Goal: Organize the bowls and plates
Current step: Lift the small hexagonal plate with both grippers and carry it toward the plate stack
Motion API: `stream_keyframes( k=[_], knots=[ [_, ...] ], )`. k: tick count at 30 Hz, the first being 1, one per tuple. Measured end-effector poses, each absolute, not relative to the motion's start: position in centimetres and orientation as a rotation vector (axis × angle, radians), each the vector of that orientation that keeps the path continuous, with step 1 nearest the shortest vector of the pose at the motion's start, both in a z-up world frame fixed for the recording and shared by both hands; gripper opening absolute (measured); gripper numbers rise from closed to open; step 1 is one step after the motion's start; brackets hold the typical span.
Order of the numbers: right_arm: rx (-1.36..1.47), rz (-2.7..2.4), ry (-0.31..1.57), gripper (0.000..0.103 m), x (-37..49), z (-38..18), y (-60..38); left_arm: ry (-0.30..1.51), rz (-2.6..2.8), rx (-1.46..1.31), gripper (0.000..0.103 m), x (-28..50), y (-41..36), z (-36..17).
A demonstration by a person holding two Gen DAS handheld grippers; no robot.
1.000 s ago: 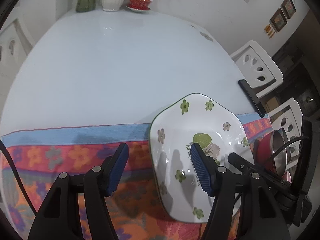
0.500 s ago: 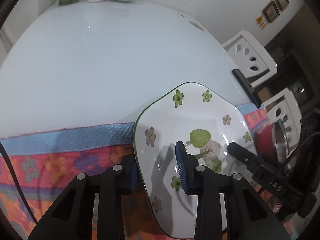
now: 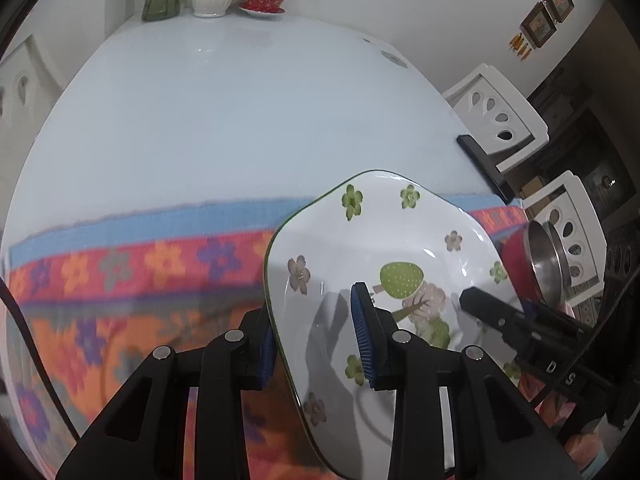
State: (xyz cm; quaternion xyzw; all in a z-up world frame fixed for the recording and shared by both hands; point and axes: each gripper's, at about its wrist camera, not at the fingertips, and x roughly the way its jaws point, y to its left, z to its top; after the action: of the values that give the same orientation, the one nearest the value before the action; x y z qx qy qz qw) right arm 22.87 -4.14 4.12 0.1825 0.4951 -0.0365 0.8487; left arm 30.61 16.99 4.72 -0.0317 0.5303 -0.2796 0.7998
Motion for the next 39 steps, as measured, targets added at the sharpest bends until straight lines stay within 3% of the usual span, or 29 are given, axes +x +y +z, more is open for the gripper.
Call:
stream_keyframes(
  k=[23, 39],
  knots=[
    [0.391, -0.013, 0.981, 0.041, 14.6, 12.5, -4.1, 1.075, -0.572, -0.109, 0.03, 20.4, 17.2, 11.4],
    [0.346, 0.088, 0.973, 0.041, 8.7, 16.2, -0.4, 0.976, -0.495, -0.145, 0.03, 13.0, 21.4, 15.7]
  ],
)
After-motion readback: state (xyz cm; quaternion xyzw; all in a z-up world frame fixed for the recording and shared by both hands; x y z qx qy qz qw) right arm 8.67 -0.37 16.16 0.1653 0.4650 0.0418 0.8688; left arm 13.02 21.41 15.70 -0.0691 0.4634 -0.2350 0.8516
